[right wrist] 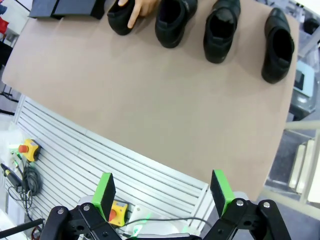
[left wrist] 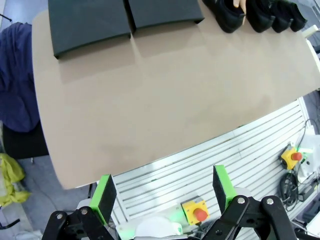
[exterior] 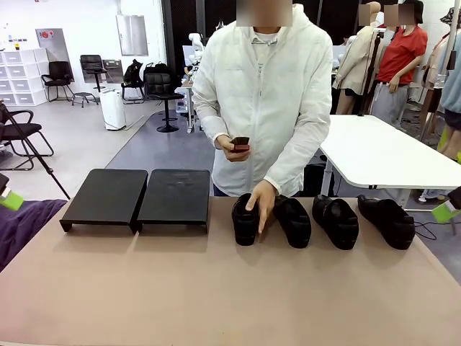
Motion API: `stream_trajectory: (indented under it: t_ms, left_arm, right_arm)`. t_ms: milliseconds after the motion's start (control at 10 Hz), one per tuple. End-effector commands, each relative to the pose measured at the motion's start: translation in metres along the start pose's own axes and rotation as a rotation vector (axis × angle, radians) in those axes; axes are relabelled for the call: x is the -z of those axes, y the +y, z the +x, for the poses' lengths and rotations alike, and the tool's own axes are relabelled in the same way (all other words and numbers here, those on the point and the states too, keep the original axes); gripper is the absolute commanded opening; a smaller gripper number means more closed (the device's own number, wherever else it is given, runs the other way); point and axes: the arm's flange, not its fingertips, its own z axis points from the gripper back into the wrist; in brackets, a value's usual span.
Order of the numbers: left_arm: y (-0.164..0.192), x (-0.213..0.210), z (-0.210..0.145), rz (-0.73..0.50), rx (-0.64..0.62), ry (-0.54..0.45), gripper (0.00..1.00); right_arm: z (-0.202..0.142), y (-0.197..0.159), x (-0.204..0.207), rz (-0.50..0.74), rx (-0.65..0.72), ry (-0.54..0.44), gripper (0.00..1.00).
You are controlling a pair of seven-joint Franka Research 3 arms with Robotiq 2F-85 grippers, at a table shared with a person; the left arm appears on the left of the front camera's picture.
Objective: Organize the shoes by placing them on the stand.
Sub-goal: Pick up one Shoe and place it in the middle of the table.
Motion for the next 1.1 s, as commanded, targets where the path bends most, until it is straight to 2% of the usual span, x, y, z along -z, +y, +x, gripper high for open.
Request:
stream_trajectory:
  t_ms: [0,400,500,600,800,1000]
  left_arm:
    - [0.0,-0.001,-0.001,-0.011,0.005,0.0,1.0]
    - [0.0,-0.001,-0.001,-0.011,0.005,0.0,1.0]
    - [0.0,-0.001,-0.001,-0.011,0.005,0.0,1.0]
    - [0.0,-0.001,-0.001,-0.011,0.005,0.0,1.0]
    - [0.0,-0.001,-0.001,-0.011,0.005,0.0,1.0]
    - [0.0,-0.001,-0.001,-0.011,0.005,0.0,1.0]
  right_arm:
    - [-0.002,-0.001,-0.001,0.021,0.002,-0.002,1.0]
    - [0.0,0.0,0.0,0.0,0.0,0.0,1.0]
    - [0.019,0.002,0.018,-0.043,0.008,0.04,1.0]
    - [0.036,0.004,0.035,-0.116,0.005,0.018,1.0]
    - [0.06,0.003,0.057,-0.144,-0.018,0.012,1.0]
    - [0.065,-0.005,0.06,-0.133,-0.001,0.016,1.0]
